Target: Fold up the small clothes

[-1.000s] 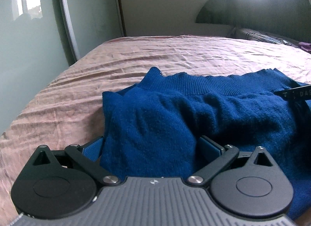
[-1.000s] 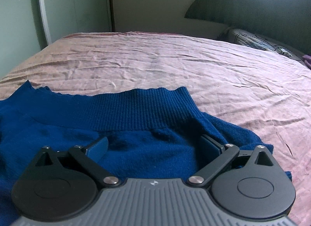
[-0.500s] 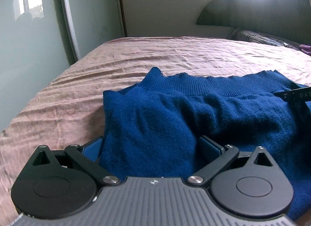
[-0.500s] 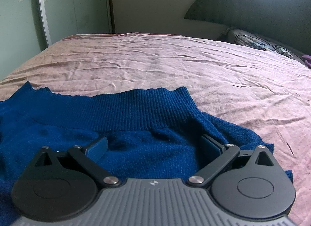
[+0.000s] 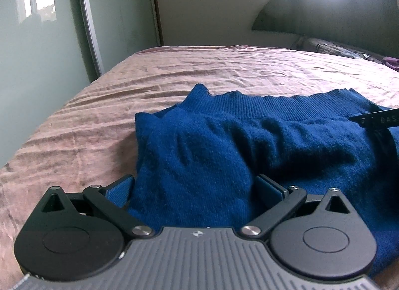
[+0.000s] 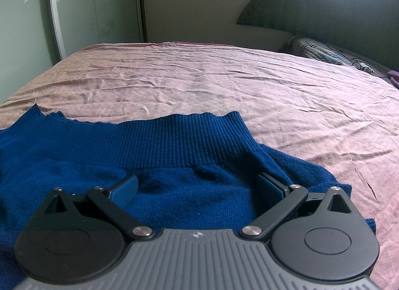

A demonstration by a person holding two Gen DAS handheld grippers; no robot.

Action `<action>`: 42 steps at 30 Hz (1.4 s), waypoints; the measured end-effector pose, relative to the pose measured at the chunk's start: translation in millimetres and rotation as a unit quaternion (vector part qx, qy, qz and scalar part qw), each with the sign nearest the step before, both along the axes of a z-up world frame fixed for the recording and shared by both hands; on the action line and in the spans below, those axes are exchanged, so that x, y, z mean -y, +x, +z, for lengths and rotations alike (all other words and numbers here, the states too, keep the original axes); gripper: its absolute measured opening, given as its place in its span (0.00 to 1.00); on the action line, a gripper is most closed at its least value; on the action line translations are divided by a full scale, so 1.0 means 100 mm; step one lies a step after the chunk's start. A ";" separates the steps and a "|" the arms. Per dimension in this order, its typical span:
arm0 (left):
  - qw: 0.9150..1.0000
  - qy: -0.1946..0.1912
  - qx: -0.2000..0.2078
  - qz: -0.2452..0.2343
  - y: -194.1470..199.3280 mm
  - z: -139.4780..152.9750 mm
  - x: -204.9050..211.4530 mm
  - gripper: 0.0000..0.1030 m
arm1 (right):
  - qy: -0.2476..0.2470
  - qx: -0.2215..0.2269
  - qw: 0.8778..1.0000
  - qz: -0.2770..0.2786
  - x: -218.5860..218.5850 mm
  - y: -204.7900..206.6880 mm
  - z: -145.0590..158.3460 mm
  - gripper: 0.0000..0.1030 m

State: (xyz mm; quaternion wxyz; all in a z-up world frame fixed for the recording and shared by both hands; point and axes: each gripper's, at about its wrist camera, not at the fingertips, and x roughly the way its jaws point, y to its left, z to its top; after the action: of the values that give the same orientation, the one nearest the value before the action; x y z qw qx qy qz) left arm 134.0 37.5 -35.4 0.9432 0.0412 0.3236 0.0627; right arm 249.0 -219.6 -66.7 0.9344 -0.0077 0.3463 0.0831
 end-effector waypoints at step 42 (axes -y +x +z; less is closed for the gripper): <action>0.940 -0.319 -0.115 -0.047 0.89 0.16 -1.24 0.98 | -0.234 0.184 0.915 0.272 -2.09 -2.11 0.05 0.98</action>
State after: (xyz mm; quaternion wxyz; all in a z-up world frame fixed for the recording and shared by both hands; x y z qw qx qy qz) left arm 222.7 161.8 -19.8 0.8650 -0.2399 0.4308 -0.0930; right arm 38.2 -10.6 -61.8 0.8944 -0.3350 0.1626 0.2479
